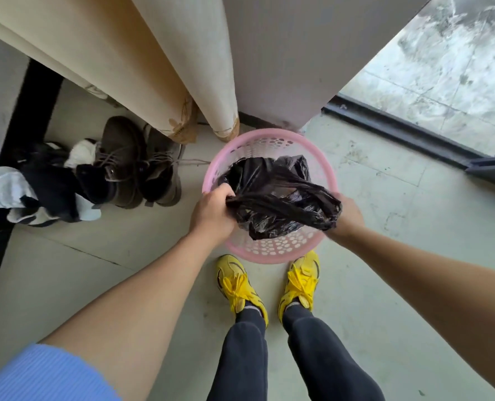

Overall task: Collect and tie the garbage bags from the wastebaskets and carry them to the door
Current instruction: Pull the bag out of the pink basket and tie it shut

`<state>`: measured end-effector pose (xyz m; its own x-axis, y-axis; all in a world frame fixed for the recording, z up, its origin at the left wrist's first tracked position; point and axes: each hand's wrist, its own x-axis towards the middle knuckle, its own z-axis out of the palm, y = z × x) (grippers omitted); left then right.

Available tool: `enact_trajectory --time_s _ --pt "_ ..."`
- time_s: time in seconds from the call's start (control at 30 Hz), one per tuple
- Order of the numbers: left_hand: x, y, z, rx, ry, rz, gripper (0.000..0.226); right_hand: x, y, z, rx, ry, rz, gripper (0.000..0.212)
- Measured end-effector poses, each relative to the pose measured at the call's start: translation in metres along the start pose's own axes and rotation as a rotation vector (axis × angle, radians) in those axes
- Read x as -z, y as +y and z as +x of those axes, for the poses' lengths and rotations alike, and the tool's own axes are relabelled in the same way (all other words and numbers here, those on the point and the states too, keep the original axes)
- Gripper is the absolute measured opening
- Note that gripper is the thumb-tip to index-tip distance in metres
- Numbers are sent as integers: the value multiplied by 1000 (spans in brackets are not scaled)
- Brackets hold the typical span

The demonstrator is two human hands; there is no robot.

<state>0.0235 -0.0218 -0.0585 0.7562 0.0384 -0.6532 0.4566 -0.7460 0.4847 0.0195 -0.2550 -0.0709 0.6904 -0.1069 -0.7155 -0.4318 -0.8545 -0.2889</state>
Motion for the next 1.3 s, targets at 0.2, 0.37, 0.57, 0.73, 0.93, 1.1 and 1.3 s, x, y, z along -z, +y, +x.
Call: enact_trajectory --time_s 0.2,0.37,0.57,0.73,0.93,1.1,1.3 --pt "41 51 -56 144 295 -246 26 56 -27 -44 40 106 115 12" --pt "64 63 -125 249 457 -420 27 94 -46 -105 53 163 211 35" --pt "80 47 -224 307 515 -448 23 93 -50 -187 33 174 357 31" --pt "69 -11 -295 254 522 -443 14 49 -42 -254 39 227 418 32" --pt "46 -88 -368 153 533 -425 15 -22 -24 -318 48 303 412 36" --pt "10 -145 -389 113 533 -387 9 -79 0 -334 16 282 468 31" --pt "-72 -199 -353 228 453 -519 35 -158 46 -282 -36 165 528 28"
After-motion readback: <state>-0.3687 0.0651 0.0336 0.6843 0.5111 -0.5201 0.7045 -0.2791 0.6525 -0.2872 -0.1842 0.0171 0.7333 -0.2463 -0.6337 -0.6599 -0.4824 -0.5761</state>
